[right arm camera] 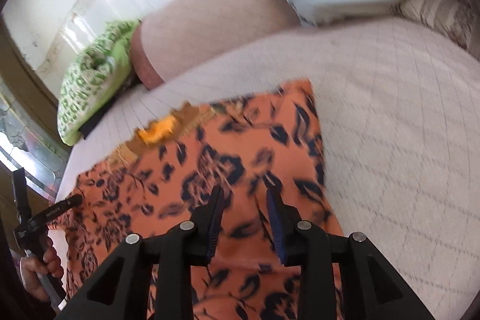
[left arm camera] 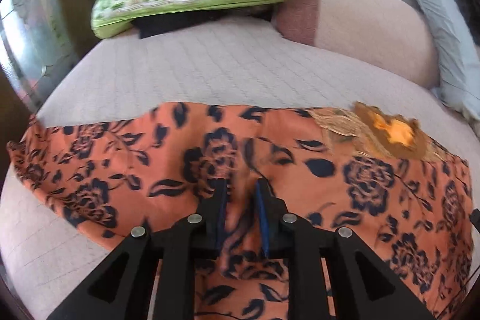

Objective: Fold small clothes

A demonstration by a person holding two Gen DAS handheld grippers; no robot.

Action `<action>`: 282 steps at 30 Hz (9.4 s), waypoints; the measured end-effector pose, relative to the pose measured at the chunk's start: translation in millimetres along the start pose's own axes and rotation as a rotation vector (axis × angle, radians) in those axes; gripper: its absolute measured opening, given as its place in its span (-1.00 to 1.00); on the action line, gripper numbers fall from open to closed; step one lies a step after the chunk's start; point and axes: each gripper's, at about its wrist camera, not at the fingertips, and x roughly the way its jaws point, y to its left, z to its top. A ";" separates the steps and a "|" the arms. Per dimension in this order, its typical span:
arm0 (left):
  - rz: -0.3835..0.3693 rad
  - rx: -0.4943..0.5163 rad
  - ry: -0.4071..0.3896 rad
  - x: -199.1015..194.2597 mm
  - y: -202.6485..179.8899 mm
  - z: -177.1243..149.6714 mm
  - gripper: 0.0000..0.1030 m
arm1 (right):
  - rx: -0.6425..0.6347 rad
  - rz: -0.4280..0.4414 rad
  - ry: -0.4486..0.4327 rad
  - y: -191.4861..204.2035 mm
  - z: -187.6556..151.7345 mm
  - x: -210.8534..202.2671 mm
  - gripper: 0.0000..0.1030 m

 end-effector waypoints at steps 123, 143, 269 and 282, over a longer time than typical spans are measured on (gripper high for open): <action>0.198 0.058 0.039 48.9 19.7 61.2 -1.00 | -0.015 0.083 -0.204 -12.2 59.4 -21.3 -0.79; 0.318 0.298 0.086 72.2 -36.0 0.3 -0.95 | -0.087 0.073 0.205 -8.6 35.6 23.5 -0.40; -0.636 -0.109 0.383 -82.9 89.9 -160.7 -0.89 | 0.069 0.273 0.079 -33.5 -83.3 -250.9 -0.83; -0.616 -0.239 0.173 4.3 46.7 63.5 -0.89 | 0.221 0.277 -0.044 -37.9 111.3 -103.3 -0.79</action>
